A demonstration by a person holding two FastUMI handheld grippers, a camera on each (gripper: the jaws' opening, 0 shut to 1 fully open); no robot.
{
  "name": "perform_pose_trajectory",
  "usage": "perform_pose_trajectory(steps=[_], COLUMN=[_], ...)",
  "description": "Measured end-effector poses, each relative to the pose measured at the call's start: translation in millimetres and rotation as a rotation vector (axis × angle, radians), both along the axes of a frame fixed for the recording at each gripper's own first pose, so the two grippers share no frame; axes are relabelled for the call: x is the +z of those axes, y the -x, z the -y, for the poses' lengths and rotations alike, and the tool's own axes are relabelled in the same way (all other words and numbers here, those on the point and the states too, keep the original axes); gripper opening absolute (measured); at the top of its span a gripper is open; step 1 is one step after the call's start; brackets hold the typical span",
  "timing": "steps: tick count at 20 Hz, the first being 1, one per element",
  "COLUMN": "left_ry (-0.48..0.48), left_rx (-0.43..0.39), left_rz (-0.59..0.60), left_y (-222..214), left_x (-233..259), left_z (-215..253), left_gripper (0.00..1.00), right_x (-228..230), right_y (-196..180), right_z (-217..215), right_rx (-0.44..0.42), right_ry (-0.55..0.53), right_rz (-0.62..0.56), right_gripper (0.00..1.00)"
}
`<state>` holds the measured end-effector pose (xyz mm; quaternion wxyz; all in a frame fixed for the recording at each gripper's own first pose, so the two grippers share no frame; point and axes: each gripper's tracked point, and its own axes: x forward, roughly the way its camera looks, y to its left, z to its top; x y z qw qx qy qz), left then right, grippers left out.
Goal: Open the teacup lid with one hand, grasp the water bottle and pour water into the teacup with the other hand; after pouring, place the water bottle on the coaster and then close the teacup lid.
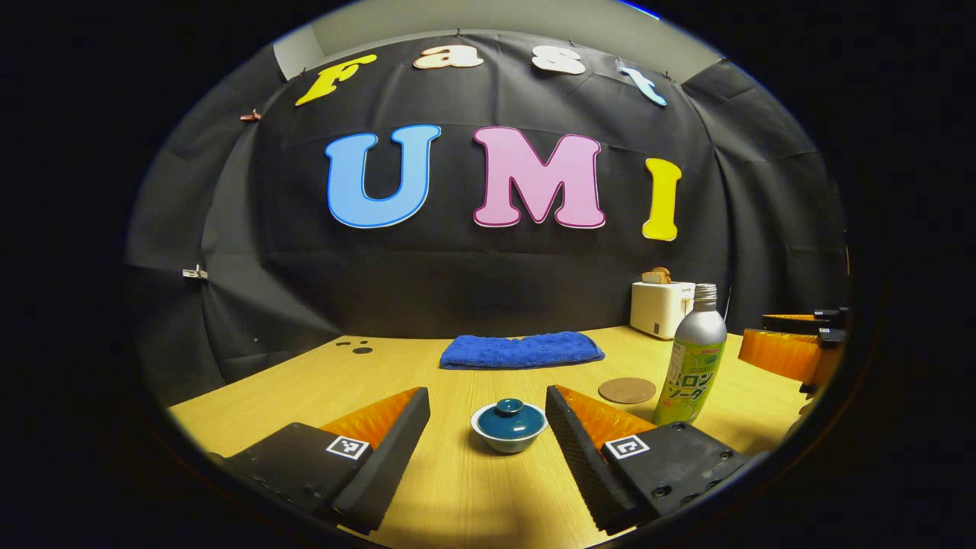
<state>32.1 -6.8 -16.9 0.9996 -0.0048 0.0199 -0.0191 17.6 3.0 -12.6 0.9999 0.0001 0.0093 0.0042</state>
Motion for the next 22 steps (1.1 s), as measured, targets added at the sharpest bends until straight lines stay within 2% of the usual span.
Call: perform_pose_trajectory(steps=[7, 12, 16, 19, 22], left_ry=[-0.027, -0.072, -0.113, -0.129, -0.126], left_rx=[-0.062, -0.092, -0.1, -0.097, -0.101], left_rz=[-0.064, -0.111, -0.169, -0.206, -0.213], left_y=[-40, -71, -89, -98, -102], left_x=[-16, -29, -46, -56, -57], left_z=[12, 24, 28, 30, 33], left_gripper=[0.94, 0.83, 0.71, 0.65, 0.54], right_x=[-16, -24, -25, -25, -30], right_y=[-14, -24, -31, -33, -37], right_z=[14, 15, 14, 11, 10], right_rx=[-0.018, 0.001, 0.017, 0.034, 0.051], right_ry=[-0.009, 0.022, -0.011, -0.048, -0.033], right_rz=[-0.036, -0.057, -0.049, -0.043, -0.061], right_gripper=[0.99, 0.99, 0.98, 0.99, 0.98])
